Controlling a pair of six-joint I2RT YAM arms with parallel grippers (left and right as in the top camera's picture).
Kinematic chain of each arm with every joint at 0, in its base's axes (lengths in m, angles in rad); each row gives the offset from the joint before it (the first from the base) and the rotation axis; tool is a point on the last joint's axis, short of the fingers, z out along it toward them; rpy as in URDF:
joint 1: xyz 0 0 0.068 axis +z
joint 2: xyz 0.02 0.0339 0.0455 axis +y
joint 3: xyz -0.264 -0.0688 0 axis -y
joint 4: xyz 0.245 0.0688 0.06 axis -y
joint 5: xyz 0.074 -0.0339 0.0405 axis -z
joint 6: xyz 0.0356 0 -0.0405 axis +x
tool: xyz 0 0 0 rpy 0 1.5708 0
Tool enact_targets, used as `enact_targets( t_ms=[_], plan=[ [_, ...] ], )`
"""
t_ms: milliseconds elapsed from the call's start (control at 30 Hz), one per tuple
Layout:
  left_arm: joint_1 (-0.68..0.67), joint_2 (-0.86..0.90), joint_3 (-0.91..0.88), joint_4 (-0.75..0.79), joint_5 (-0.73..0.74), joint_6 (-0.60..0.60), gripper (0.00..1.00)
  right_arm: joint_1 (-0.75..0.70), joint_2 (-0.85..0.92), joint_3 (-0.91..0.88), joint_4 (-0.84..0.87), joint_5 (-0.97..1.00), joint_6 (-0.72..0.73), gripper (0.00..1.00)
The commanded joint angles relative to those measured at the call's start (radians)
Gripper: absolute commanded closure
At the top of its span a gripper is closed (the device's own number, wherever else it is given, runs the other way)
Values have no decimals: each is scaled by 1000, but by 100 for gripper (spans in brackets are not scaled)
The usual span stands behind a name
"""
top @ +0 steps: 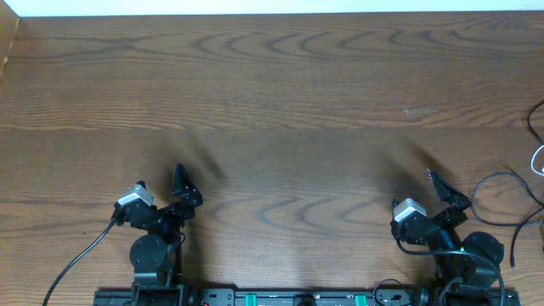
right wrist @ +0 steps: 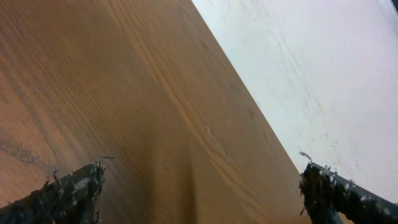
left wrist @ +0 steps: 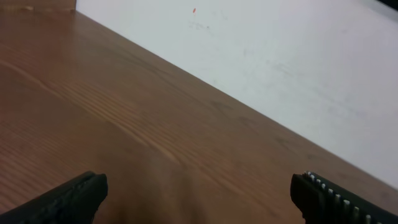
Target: Untangle cables
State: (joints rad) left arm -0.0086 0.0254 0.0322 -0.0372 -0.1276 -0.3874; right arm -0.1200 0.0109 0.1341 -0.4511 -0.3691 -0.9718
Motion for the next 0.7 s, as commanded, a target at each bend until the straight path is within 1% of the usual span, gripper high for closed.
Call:
enact_targets(
  t_ms=[0, 100, 667],
  plan=[
    [0, 5, -28, -29, 17, 85, 0, 6, -6, -5, 1, -3, 17, 1],
    [1, 5, -28, -28, 15, 103, 0, 6, -6, -5, 1, -3, 18, 1],
    [1, 5, -28, -26, 15, 103, 1, 6, -6, -5, 1, -3, 18, 1]
  ],
)
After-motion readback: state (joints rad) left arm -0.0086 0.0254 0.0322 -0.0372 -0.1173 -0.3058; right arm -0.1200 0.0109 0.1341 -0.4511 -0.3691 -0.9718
